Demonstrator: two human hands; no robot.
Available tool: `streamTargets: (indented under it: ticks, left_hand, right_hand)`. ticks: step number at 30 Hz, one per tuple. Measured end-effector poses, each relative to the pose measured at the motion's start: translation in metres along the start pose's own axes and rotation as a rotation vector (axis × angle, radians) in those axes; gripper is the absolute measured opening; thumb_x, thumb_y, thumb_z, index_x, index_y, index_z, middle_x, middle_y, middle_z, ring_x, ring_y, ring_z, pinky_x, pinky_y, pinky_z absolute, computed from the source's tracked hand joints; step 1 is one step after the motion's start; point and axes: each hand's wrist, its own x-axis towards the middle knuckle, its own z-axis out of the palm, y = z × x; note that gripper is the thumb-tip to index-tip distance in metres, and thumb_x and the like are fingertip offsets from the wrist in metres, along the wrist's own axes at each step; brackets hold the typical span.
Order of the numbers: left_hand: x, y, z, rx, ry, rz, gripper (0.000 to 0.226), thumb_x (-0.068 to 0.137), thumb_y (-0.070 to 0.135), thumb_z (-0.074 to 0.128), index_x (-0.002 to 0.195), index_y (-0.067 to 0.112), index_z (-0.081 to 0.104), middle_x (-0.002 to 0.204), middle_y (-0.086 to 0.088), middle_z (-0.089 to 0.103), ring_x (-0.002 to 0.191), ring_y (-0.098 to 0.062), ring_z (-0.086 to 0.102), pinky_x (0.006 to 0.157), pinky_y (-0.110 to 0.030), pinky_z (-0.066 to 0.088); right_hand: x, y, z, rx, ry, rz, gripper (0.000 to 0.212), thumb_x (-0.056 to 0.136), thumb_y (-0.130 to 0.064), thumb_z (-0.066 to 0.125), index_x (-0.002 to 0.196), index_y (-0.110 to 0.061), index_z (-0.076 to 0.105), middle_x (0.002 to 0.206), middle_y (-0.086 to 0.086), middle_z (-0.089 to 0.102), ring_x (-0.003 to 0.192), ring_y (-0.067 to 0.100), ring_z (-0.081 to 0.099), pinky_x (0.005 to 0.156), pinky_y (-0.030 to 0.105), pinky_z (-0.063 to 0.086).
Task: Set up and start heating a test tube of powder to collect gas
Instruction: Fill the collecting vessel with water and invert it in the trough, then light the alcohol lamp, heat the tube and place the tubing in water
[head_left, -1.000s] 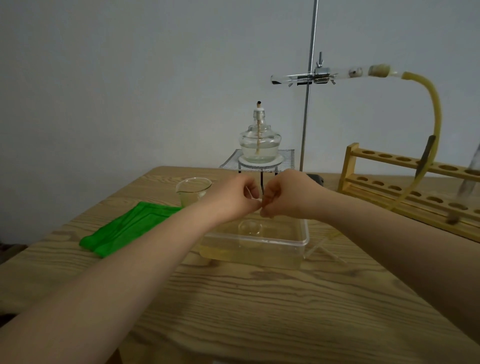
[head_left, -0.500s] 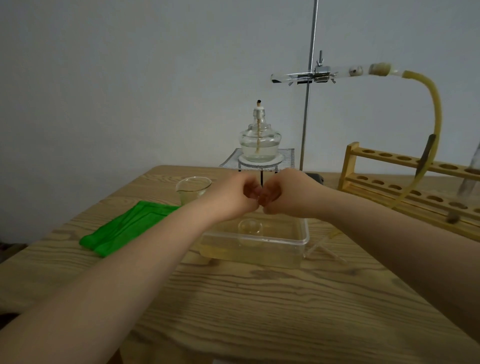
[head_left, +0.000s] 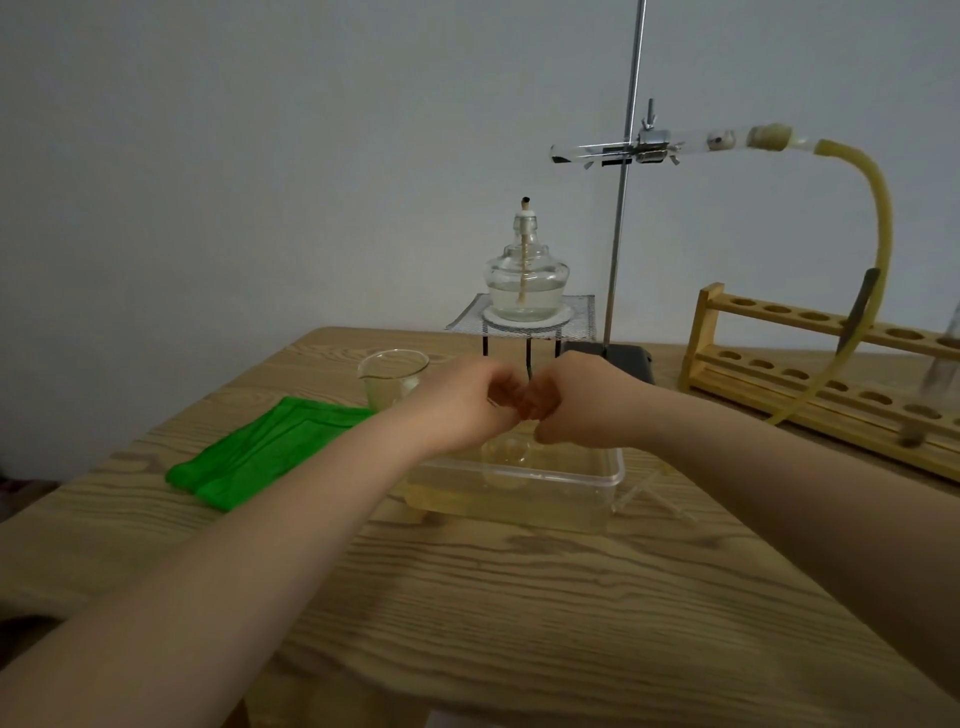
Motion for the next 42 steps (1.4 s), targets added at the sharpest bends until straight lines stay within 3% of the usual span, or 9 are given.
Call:
streamTargets:
  ticks: [6, 10, 20, 24, 27, 31, 35, 39, 42]
  left_hand:
    - [-0.006, -0.003, -0.012, -0.064, 0.038, -0.024, 0.026, 0.089, 0.005, 0.05, 0.09, 0.027, 0.062, 0.092, 0.006, 0.068, 0.087, -0.013, 0.065, 0.088, -0.041, 0.052]
    - [-0.021, -0.01, -0.038, -0.171, 0.062, -0.052, 0.03, 0.093, -0.002, 0.043, 0.1, 0.021, 0.06, 0.101, 0.0, 0.067, 0.087, -0.014, 0.067, 0.083, -0.03, 0.053]
    - [-0.076, -0.09, -0.09, -0.294, 0.277, -0.226, 0.033, 0.092, -0.006, 0.046, 0.086, 0.023, 0.06, 0.083, 0.004, 0.066, 0.06, 0.008, 0.062, 0.061, -0.008, 0.046]
    - [-0.087, -0.128, -0.083, -0.355, 0.353, -0.385, 0.026, 0.093, -0.006, 0.046, 0.097, 0.016, 0.059, 0.086, 0.002, 0.063, 0.064, 0.001, 0.061, 0.056, -0.009, 0.046]
    - [-0.088, -0.152, -0.066, -0.607, 0.411, -0.547, 0.029, 0.094, -0.01, 0.038, 0.117, 0.001, 0.053, 0.097, -0.01, 0.059, 0.073, -0.012, 0.056, 0.052, -0.01, 0.049]
    - [-0.083, -0.169, -0.046, -0.94, 0.519, -0.75, 0.027, 0.094, -0.008, 0.04, 0.118, 0.001, 0.05, 0.082, -0.01, 0.058, 0.071, -0.014, 0.055, 0.062, -0.021, 0.048]
    - [-0.077, -0.185, -0.035, -0.632, 0.484, -0.776, 0.021, 0.09, -0.007, 0.048, 0.103, 0.005, 0.06, 0.102, -0.019, 0.065, 0.089, -0.026, 0.063, 0.086, -0.034, 0.052]
    - [-0.082, -0.179, -0.032, -0.145, 0.395, -0.671, 0.029, 0.087, 0.003, 0.056, 0.115, 0.004, 0.064, 0.117, -0.014, 0.066, 0.11, -0.027, 0.06, 0.097, -0.034, 0.045]
    - [-0.088, -0.172, -0.031, 0.07, 0.41, -0.509, 0.034, 0.083, 0.001, 0.055, 0.116, 0.005, 0.063, 0.118, -0.016, 0.065, 0.112, -0.029, 0.058, 0.096, -0.034, 0.043]
  right_hand:
    - [0.003, -0.008, 0.0, 0.019, 0.066, -0.016, 0.034, 0.084, 0.0, 0.053, 0.109, -0.017, 0.069, 0.103, 0.001, 0.069, 0.097, 0.019, 0.063, 0.084, 0.031, 0.053]
    - [0.009, -0.026, 0.003, 0.151, 0.158, -0.059, 0.033, 0.088, -0.001, 0.049, 0.108, -0.017, 0.069, 0.105, 0.002, 0.07, 0.098, 0.019, 0.064, 0.089, 0.036, 0.052]
    - [0.051, -0.122, 0.053, 0.548, 0.159, -0.147, 0.035, 0.082, 0.004, 0.05, 0.108, -0.009, 0.069, 0.102, 0.011, 0.072, 0.101, 0.026, 0.065, 0.092, 0.04, 0.051]
    - [0.073, -0.155, 0.094, 0.776, 0.094, -0.018, 0.033, 0.082, 0.005, 0.049, 0.105, -0.009, 0.068, 0.104, 0.016, 0.07, 0.097, 0.03, 0.065, 0.089, 0.042, 0.053]
    - [0.092, -0.17, 0.131, 1.034, 0.014, 0.145, 0.026, 0.081, 0.007, 0.049, 0.086, -0.014, 0.062, 0.097, 0.014, 0.066, 0.102, 0.034, 0.064, 0.092, 0.047, 0.051]
    - [0.104, -0.173, 0.153, 1.362, -0.072, 0.356, 0.036, 0.088, 0.015, 0.043, 0.122, 0.005, 0.049, 0.092, 0.015, 0.058, 0.091, 0.028, 0.062, 0.1, 0.042, 0.046]
    - [0.108, -0.164, 0.163, 1.492, -0.123, 0.427, 0.041, 0.09, 0.021, 0.031, 0.131, 0.015, 0.035, 0.127, 0.036, 0.047, 0.121, 0.046, 0.048, 0.105, 0.05, 0.037]
    - [0.108, -0.168, 0.174, 1.048, -0.002, 0.282, 0.031, 0.085, 0.007, 0.057, 0.116, 0.005, 0.055, 0.11, 0.022, 0.064, 0.108, 0.035, 0.061, 0.097, 0.044, 0.048]
    - [0.1, -0.165, 0.169, 0.635, 0.122, 0.084, 0.034, 0.088, -0.001, 0.051, 0.12, -0.005, 0.059, 0.117, 0.012, 0.064, 0.112, 0.026, 0.057, 0.095, 0.03, 0.042]
